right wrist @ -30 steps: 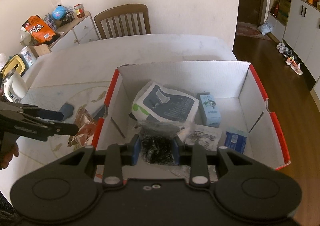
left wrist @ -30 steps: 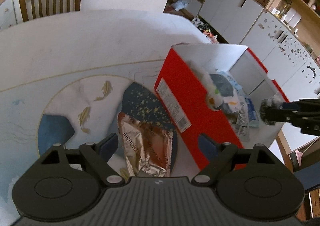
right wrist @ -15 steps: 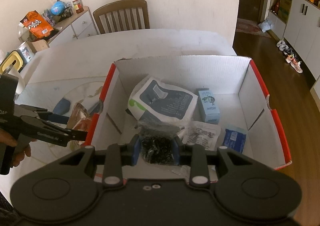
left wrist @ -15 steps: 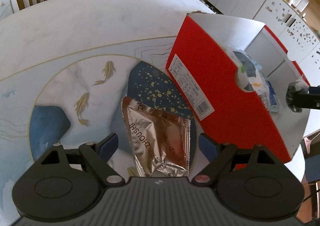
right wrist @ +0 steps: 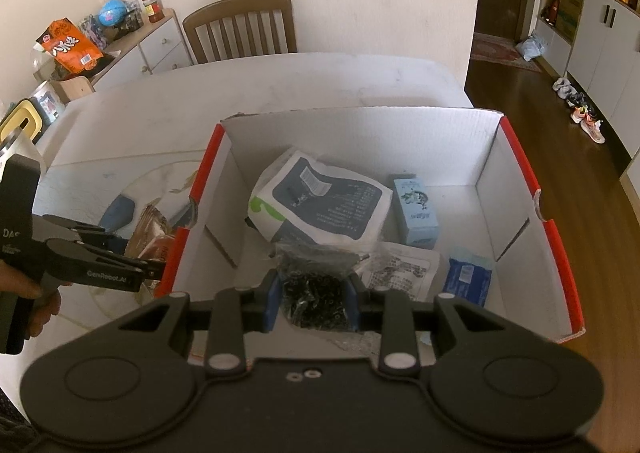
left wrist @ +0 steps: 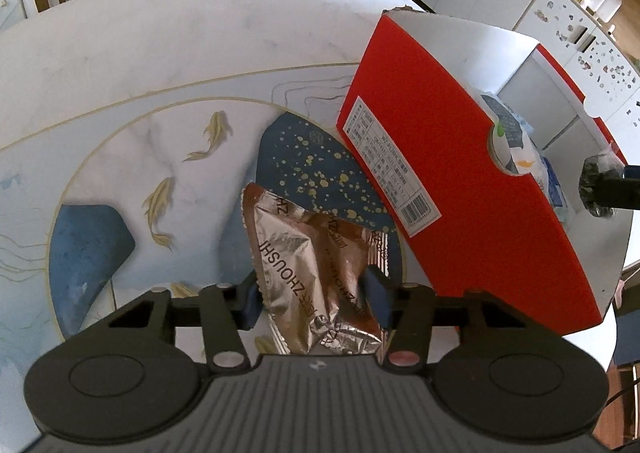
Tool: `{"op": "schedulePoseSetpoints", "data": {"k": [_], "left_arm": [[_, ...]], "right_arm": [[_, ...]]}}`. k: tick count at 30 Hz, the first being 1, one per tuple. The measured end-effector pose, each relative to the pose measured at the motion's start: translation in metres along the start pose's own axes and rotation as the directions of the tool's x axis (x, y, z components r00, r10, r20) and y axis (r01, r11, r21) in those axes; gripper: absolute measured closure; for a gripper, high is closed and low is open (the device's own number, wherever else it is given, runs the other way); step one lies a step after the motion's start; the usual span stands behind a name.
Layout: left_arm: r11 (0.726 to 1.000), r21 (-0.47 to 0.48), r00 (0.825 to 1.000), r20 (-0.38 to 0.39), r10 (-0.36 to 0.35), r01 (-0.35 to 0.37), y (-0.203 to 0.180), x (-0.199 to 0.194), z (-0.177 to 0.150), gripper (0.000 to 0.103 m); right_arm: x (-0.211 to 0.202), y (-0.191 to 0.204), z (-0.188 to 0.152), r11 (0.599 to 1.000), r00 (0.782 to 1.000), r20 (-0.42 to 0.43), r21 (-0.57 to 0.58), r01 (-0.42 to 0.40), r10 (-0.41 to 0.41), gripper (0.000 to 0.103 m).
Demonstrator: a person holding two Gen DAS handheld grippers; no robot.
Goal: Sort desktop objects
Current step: 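Carry the foil bag and black snack bag over the shoebox with both grippers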
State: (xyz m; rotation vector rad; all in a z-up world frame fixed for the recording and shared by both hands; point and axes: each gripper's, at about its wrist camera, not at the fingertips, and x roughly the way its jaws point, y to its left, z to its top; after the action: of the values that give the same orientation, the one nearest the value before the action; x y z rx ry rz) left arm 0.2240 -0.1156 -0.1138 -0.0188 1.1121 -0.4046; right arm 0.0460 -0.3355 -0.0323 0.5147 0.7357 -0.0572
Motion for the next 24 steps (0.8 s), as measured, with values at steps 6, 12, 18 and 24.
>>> {"op": "schedulePoseSetpoints", "data": {"k": [6,12,18,24], "left_arm": [[1.0,-0.024,1.0,0.015,-0.004,0.004,0.004,-0.003,-0.002,0.065],[0.997,-0.068,0.999,0.036,-0.027,0.03,0.01,-0.014,-0.006,0.067],[0.992,-0.11,0.995,0.079,-0.054,0.063,0.011,-0.037,-0.009,0.067],[0.989,-0.124,0.988,0.136,-0.068,0.085,0.007,-0.066,-0.006,0.067]], "right_arm": [[0.001,-0.002,0.001,1.0,1.0,0.001,0.003,0.002,-0.002,0.072],[-0.001,-0.005,0.002,1.0,1.0,0.004,0.001,0.005,-0.005,0.072],[-0.002,-0.01,0.002,1.0,1.0,0.006,0.002,0.003,-0.003,0.072],[-0.002,-0.015,0.002,1.0,1.0,0.007,0.003,0.001,-0.001,0.072]]}}
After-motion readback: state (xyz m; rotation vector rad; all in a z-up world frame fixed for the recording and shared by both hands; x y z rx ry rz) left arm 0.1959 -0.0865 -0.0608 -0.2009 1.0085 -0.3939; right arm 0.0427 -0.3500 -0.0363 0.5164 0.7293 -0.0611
